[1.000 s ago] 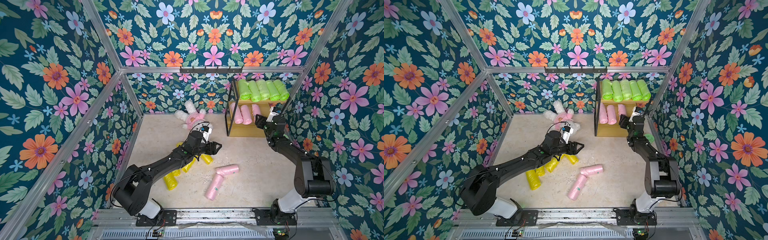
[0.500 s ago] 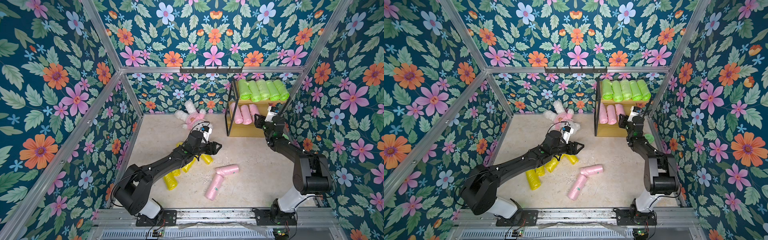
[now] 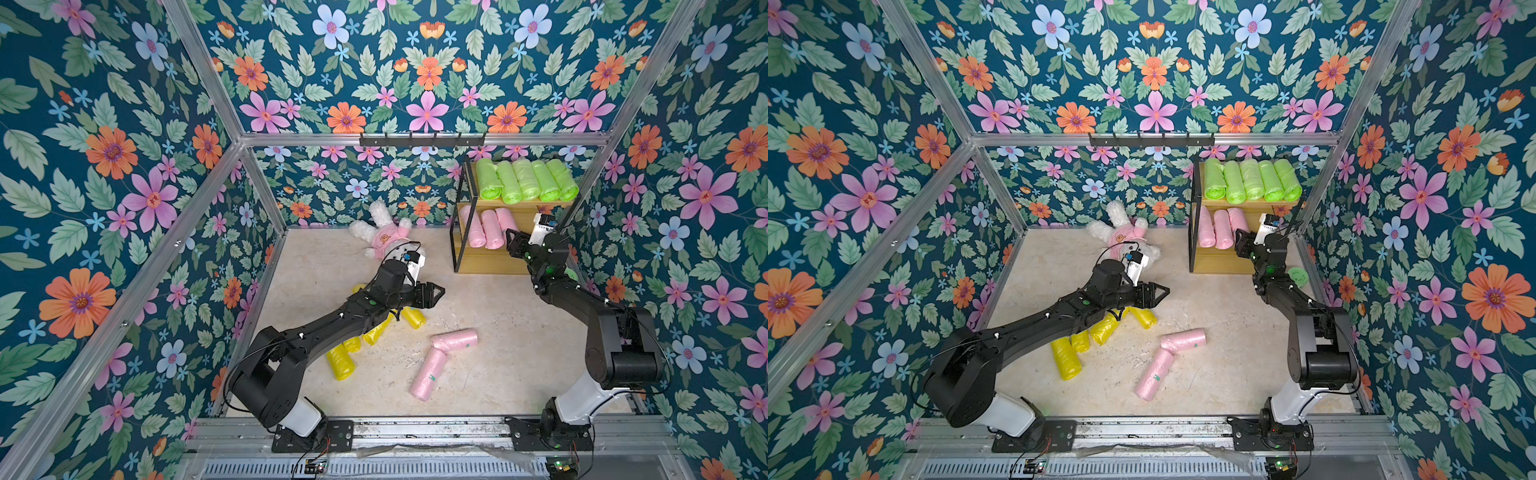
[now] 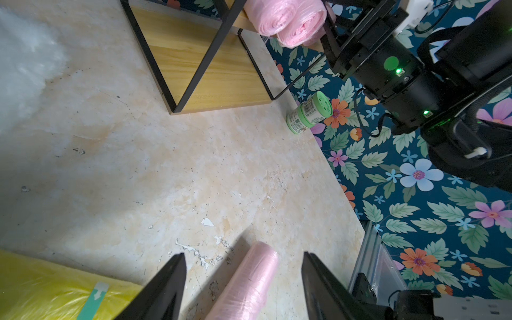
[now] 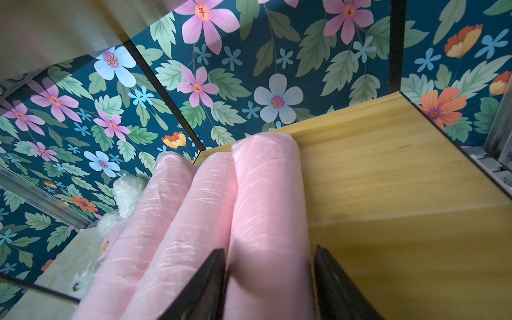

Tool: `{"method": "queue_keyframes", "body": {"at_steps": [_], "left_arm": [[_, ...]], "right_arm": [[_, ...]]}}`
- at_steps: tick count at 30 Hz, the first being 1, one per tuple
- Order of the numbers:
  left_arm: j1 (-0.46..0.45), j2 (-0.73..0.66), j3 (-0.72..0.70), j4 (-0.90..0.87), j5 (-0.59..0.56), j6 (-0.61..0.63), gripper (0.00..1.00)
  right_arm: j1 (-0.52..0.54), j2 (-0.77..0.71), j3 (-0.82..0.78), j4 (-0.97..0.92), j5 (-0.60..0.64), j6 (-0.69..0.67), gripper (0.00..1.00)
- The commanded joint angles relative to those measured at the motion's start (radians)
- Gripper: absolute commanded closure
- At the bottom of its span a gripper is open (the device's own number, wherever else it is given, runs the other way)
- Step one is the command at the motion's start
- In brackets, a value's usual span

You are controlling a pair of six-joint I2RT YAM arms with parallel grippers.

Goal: Sort the rolls of trash bags by color and place them on the shelf
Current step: Place the roll of trash bags on the shelf.

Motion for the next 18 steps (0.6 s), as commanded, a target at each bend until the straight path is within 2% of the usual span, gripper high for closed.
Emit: {"method": "queue_keyframes", "body": {"at_steps": [1,6,10,18], "left_arm": [[0.0,0.0,0.007,0.011,0.01,0.011,0.29],[-0.001,-0.003,0.006,0.011,0.012,0.015,0.29],[-0.002,-0.009,-0.005,0.015,0.006,0.015,0.29],[-0.001,-0.012,-0.008,0.024,0.006,0.016,0.29]], "right_arm": [[0.001,-0.049,-0.015,0.032,0.022,0.027,0.36],[0.0,-0.108,-0.05,0.034,0.058,0.045,0.28],[0.001,-0.159,-0.098,0.044,0.052,0.054,0.27],[0.057,-0.217,-0.214,0.092,0.044,0.048,0.43]]}}
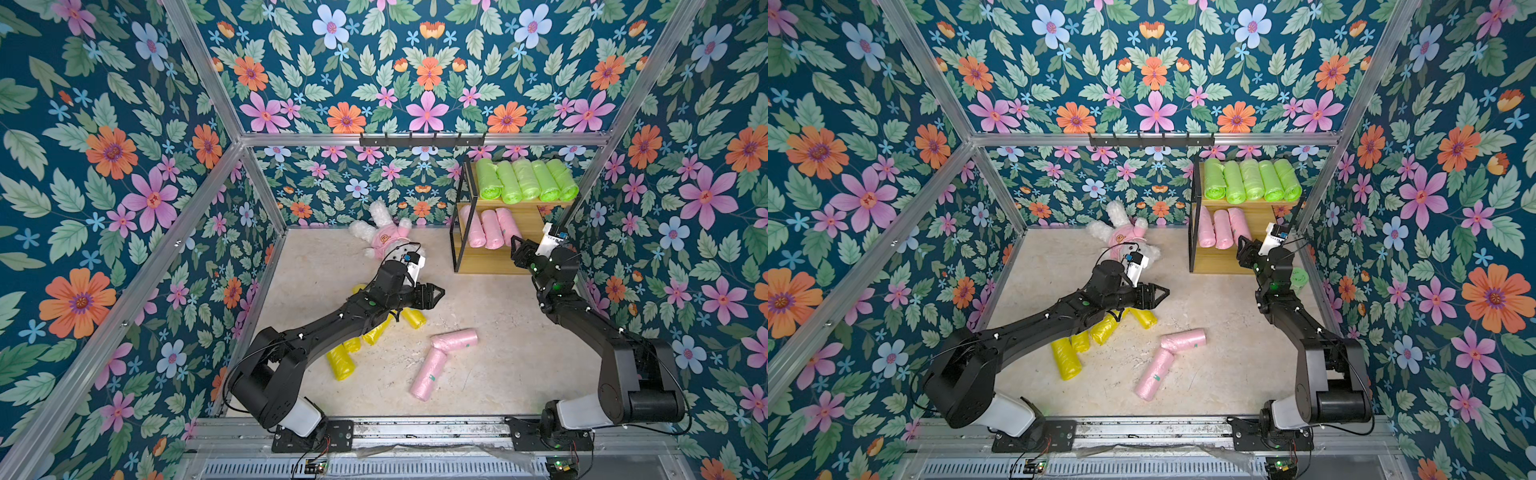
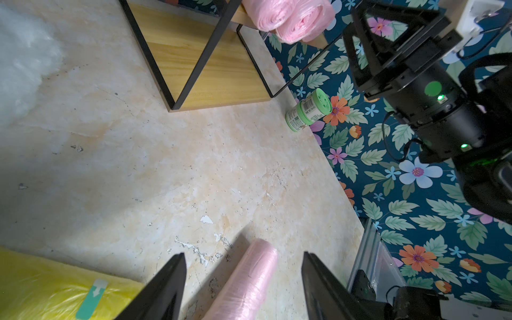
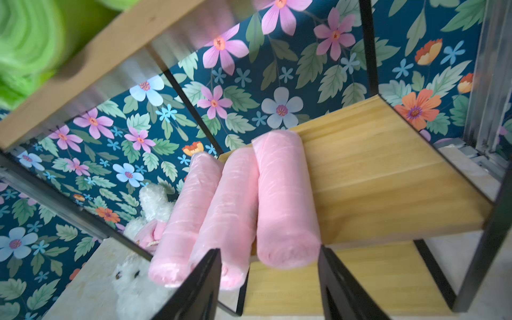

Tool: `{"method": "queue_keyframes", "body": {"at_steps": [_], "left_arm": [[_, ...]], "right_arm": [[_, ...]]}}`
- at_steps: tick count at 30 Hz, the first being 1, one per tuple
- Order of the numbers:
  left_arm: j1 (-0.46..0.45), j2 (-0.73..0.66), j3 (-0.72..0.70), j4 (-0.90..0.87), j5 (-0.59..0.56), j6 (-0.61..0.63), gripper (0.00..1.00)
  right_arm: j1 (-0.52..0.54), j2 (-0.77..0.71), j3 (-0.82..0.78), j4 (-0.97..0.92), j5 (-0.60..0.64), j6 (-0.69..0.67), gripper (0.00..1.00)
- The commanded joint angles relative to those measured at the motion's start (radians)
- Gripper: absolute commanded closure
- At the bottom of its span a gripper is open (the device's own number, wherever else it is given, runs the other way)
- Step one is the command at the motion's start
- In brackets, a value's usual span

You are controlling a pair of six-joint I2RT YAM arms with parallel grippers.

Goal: Sort the rolls of trash bags by color and place them on the shelf
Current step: Place the roll of trash bags on the shelf.

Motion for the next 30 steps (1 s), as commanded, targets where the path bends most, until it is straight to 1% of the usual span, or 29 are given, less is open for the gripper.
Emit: {"method": "queue_keyframes", "body": {"at_steps": [1,4,15,24,30], "left_arm": [[0.0,-0.005,0.001,0.021,0.002,0.012,0.29],[0.0,-0.006,0.002,0.021,0.004,0.012,0.29],[0.0,-0.02,-0.007,0.013,-0.007,0.015,0.29],[0.0,-0.015,-0.002,0.013,-0.006,0.014,0.29],[0.001,-0.014,-0.003,0.007,-0.009,0.019,0.28]], "right_arm": [[0.025,-0.006,-0.022,0.055,0.008,-0.014,0.45],[0.034,0.015,-0.025,0.069,0.007,-0.008,0.49],[0.043,0.111,0.069,0.043,0.008,-0.016,0.57],[0.043,0.164,0.124,0.017,0.006,-0.024,0.59],[0.044,0.135,0.101,0.019,0.012,-0.022,0.59]]}}
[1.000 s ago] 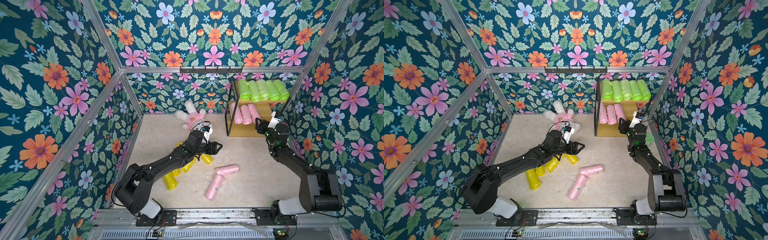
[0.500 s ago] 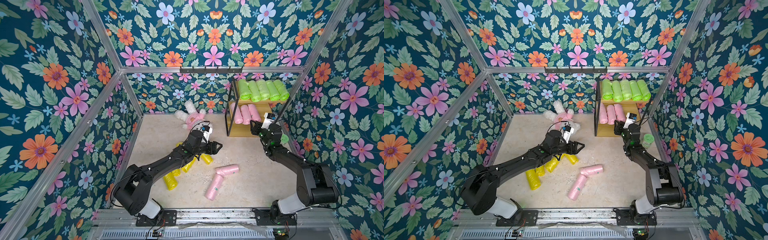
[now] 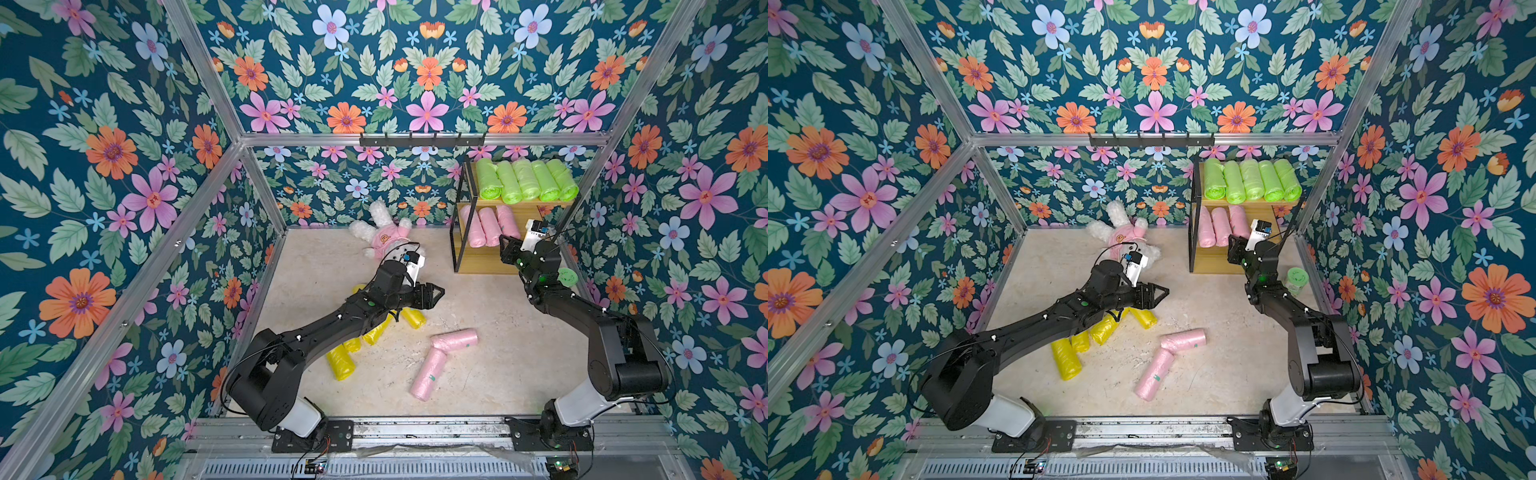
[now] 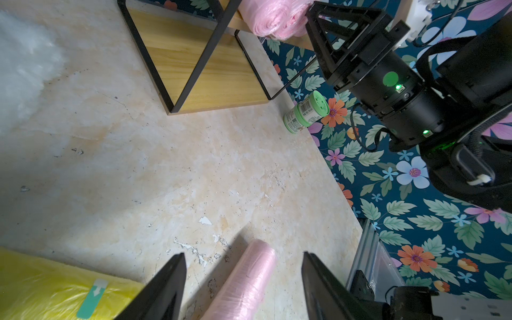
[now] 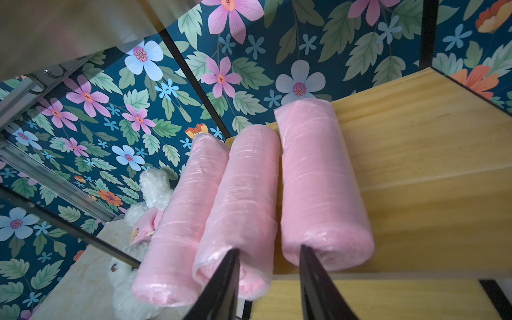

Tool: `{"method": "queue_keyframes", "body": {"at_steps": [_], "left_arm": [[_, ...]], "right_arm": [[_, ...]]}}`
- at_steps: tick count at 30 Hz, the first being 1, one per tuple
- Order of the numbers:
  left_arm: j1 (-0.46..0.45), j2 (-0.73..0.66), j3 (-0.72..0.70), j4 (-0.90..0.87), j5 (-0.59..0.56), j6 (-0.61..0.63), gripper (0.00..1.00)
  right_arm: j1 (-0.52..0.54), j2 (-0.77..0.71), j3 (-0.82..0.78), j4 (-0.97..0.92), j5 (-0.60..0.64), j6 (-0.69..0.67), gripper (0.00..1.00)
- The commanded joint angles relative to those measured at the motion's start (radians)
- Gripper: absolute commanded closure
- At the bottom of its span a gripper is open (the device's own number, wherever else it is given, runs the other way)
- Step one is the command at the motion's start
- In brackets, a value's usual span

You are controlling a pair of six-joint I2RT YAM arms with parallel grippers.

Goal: Sort the rolls of trash bags by color and place them on the shelf
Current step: Place the roll of trash bags on the shelf.

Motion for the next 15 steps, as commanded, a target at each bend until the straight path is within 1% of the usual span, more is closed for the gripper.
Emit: {"method": "queue_keyframes", "body": {"at_steps": [1,4,6,11,15], "left_arm": [[0.001,0.0,0.0,0.009,-0.007,0.019,0.29],[-0.003,0.004,0.004,-0.003,-0.012,0.032,0.29],[-0.018,0.007,0.011,-0.035,-0.041,0.056,0.29],[-0.094,0.038,0.049,-0.159,-0.142,0.15,0.29],[-0.168,0.054,0.057,-0.273,-0.214,0.185,0.29]], "right_arm": [[0.001,-0.032,-0.014,0.011,0.008,-0.004,0.58],[0.001,-0.088,-0.04,-0.006,0.02,-0.006,0.54],[0.001,-0.135,-0.059,-0.028,0.029,-0.006,0.5],[0.001,-0.263,-0.117,-0.121,0.049,0.01,0.4],[0.002,-0.361,-0.163,-0.235,0.051,0.028,0.34]]}}
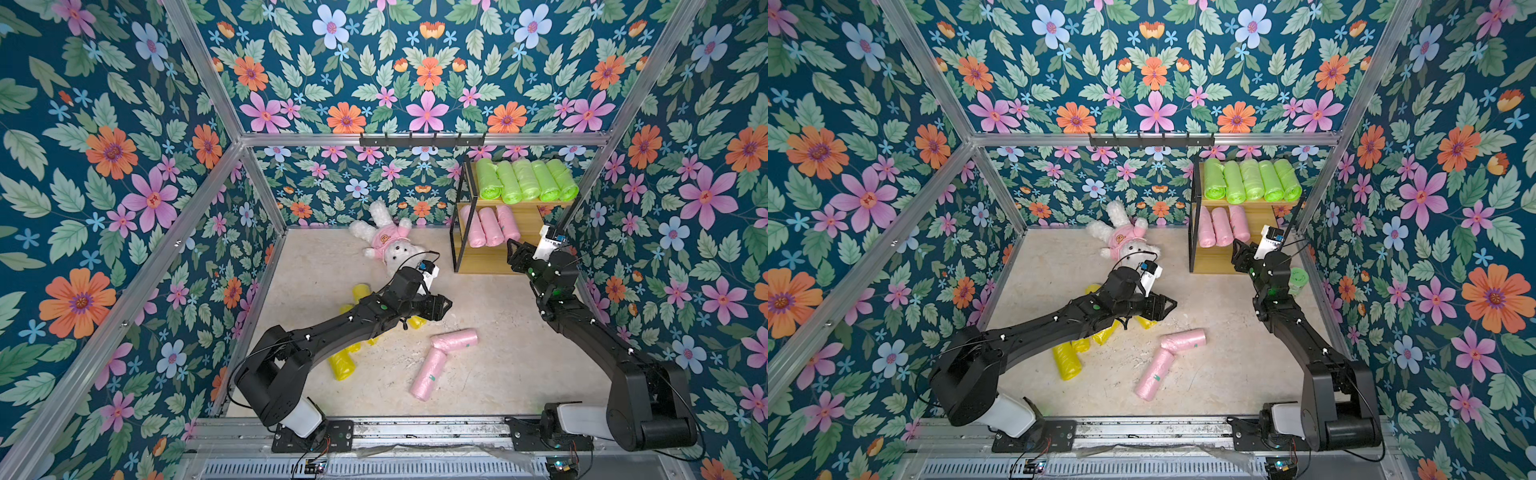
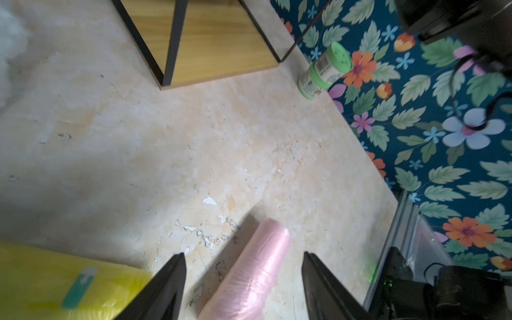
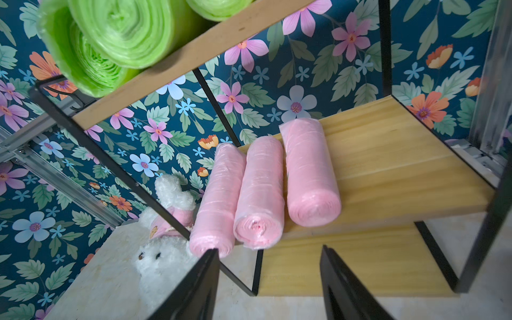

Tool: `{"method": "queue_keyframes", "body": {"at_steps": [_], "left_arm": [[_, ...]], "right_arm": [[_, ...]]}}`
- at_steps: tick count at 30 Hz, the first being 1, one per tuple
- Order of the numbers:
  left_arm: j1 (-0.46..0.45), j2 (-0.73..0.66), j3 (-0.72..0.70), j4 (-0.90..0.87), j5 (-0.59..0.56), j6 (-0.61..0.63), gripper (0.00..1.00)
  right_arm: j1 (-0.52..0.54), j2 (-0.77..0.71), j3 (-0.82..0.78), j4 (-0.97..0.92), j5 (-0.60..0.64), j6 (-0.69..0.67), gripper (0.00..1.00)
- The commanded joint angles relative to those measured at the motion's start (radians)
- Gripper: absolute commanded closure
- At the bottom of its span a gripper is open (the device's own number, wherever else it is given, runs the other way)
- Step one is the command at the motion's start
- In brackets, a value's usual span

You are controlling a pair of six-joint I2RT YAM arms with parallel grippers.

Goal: Sort the rolls of trash bags by color and place them on the shelf
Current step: Place the roll of trash bags on the shelf, then pick up the roll of trash bags from the center of the board.

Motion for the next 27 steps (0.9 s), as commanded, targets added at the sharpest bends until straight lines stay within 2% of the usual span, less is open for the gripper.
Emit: {"method": "queue_keyframes", "body": {"at_steps": [1,6,9,12,19,27], "left_arm": [[-0.043,-0.002,-0.007,-0.123,-0.082,0.053,0.28],[-0.081,-0.022,-0.087,-0.112,-0.052,0.112,0.27],[-0.09,-0.005,-0.104,-0.075,-0.008,0.161,0.26],[-0.107,0.02,-0.104,-0.05,-0.026,0.197,0.24],[-0.166,0.144,0.004,-0.155,-0.133,0.319,0.21],[-0.195,0.275,0.123,-0.24,-0.136,0.41,0.2]], "right_arm": [[0.002,-0.068,-0.034,-0.112,0.008,0.024,0.33],[0.003,-0.153,-0.128,-0.132,-0.019,0.05,0.3],[0.002,-0.152,-0.158,-0.127,-0.024,0.053,0.3],[0.002,-0.133,-0.164,-0.139,-0.02,0.047,0.3],[0.002,-0.126,-0.19,-0.114,-0.027,0.053,0.3],[0.002,-0.127,-0.219,-0.103,-0.016,0.058,0.3]]}}
